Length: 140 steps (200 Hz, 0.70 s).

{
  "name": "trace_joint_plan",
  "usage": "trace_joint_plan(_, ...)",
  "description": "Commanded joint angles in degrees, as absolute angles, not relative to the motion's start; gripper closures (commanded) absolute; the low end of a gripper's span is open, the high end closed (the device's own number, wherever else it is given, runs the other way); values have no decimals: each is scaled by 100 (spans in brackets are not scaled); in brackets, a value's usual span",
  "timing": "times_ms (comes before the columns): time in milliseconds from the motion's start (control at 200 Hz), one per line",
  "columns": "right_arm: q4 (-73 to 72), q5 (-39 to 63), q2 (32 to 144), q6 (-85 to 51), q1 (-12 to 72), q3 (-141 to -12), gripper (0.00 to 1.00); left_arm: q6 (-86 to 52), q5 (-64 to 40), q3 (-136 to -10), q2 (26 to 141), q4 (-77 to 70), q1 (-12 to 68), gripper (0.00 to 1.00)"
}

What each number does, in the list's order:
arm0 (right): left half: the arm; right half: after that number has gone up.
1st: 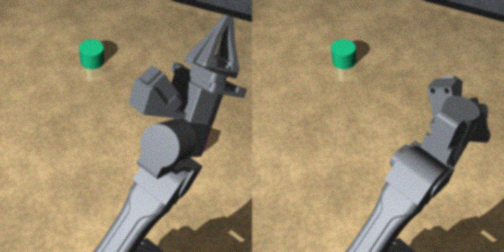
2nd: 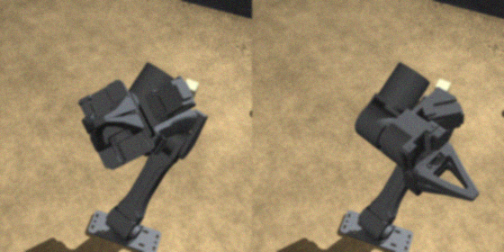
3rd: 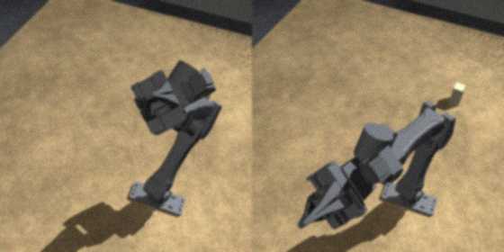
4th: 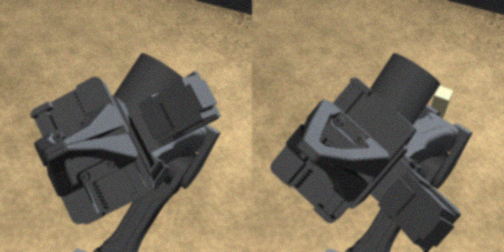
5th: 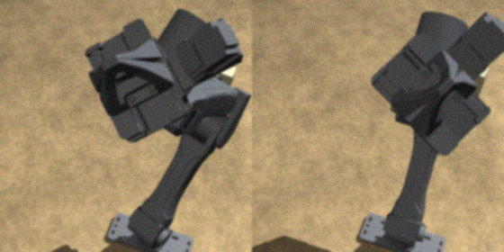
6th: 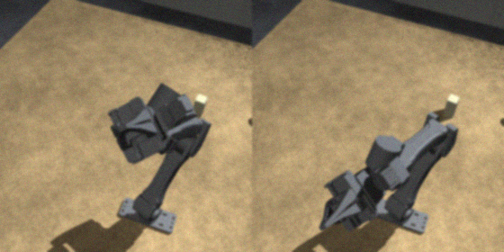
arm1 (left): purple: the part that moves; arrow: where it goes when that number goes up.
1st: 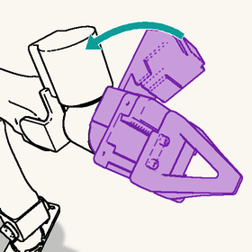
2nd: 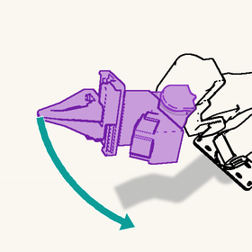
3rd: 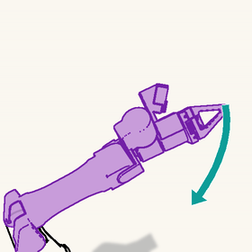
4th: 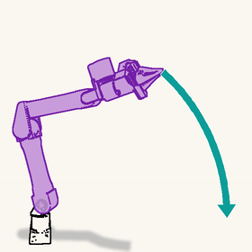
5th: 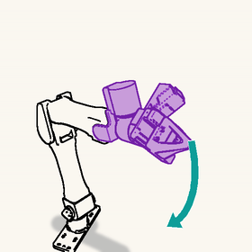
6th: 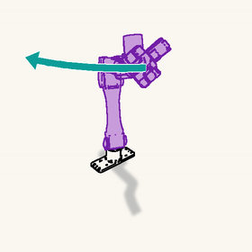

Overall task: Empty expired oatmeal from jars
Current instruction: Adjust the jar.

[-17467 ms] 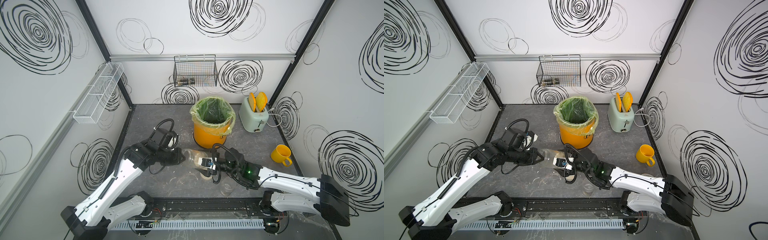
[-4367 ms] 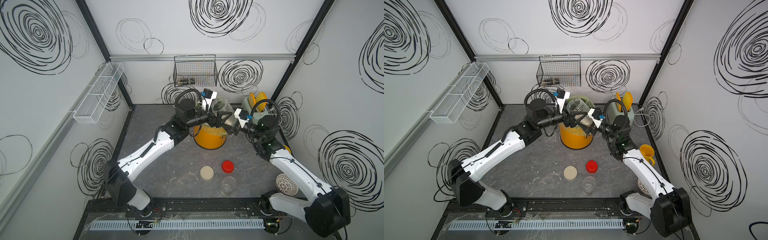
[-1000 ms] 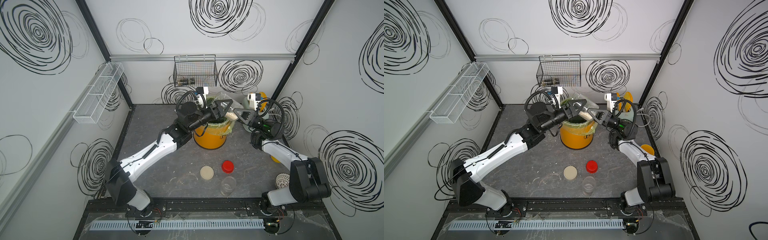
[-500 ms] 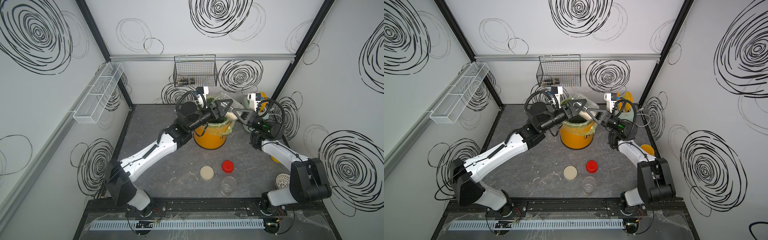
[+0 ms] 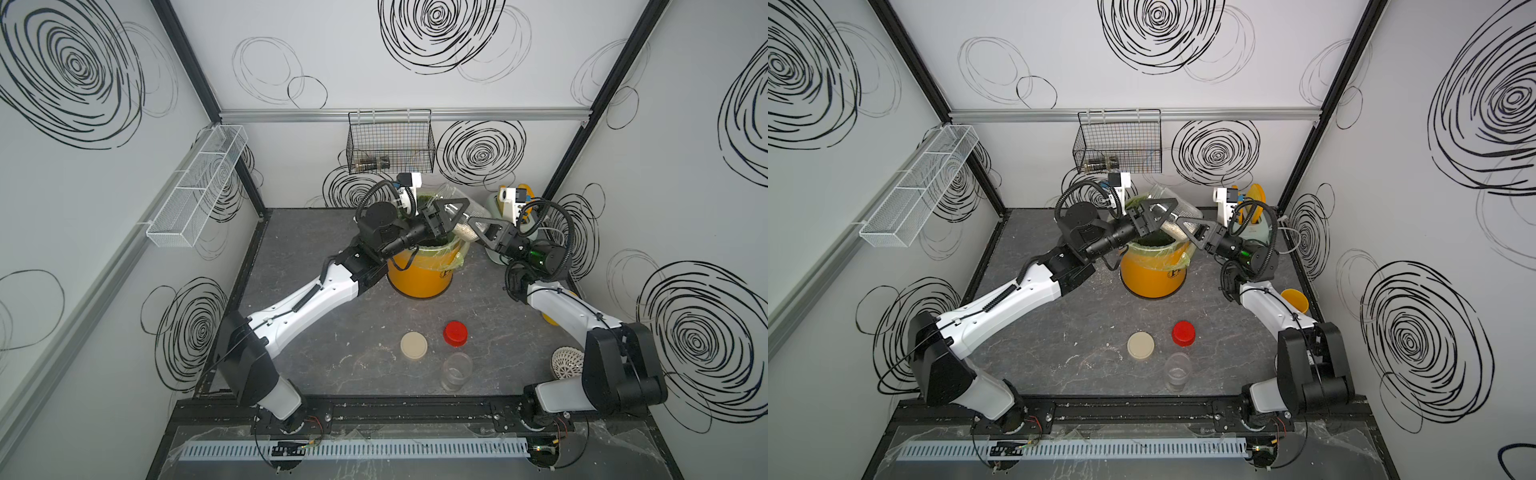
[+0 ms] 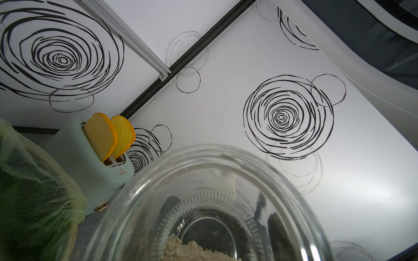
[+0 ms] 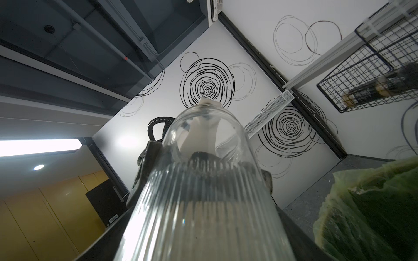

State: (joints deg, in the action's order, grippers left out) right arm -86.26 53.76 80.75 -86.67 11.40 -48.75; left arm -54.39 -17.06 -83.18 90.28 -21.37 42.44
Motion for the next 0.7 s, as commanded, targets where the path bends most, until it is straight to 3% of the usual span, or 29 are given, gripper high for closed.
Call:
trace_joint_plan(0, -8629, 4996, 7784, -8422, 1029, -4851, 69, -5344, -1801, -8573, 9120, -2260, 4175, 38)
trace_joint_plan(125, -8378, 4963, 7709, -8313, 976, -4826, 72, -5335, -1819, -8578, 9158, -2255, 4157, 23)
trace_joint_plan(415, -7868, 4793, 7554, -8070, 823, -4724, 74, -5201, -1697, -8484, 9119, -2180, 4113, 0)
trace_joint_plan(695, -6858, 4767, 7343, -7440, 714, -4792, 75, -5081, -1584, -8308, 9003, -2197, 4052, 4)
